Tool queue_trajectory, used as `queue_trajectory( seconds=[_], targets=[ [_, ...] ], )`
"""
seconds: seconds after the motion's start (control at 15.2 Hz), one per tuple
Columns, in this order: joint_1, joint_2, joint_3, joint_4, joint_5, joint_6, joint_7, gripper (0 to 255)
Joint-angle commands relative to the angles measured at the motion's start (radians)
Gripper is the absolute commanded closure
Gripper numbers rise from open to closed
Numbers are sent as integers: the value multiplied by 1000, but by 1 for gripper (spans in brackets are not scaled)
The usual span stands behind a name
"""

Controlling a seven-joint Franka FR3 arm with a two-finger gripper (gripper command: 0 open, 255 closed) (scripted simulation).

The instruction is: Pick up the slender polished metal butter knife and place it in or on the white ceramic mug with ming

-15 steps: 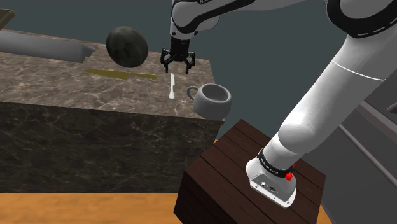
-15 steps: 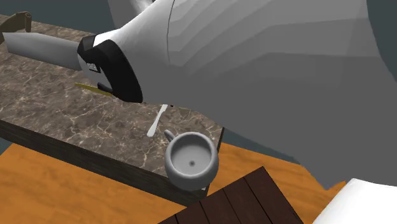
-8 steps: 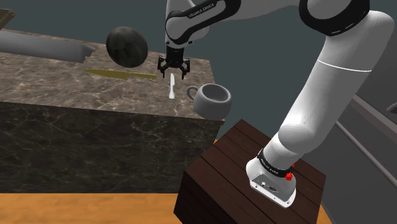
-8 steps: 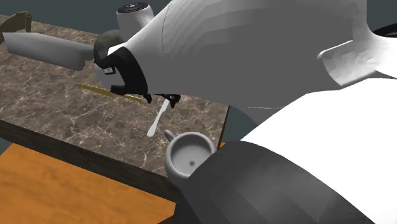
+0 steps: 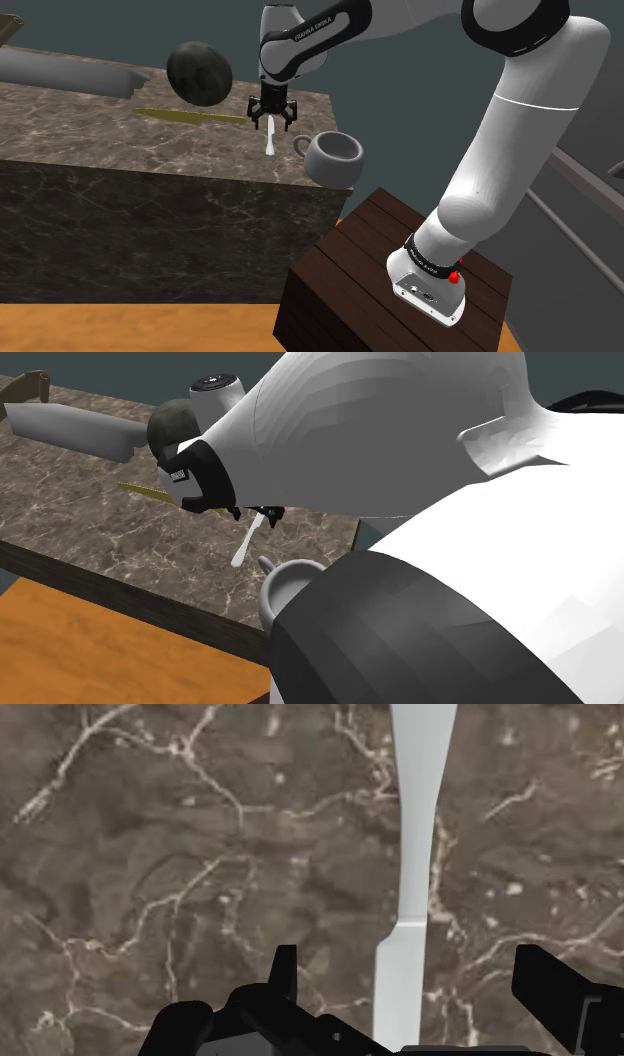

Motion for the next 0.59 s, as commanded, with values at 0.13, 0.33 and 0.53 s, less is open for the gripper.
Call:
queue_trajectory(
  seconds=[0.13,0.33,0.53],
  targets=[
    [0,0,0,0,0,1,0,0],
    [0,0,0,0,0,1,0,255],
    [0,0,0,0,0,1,0,255]
  ],
)
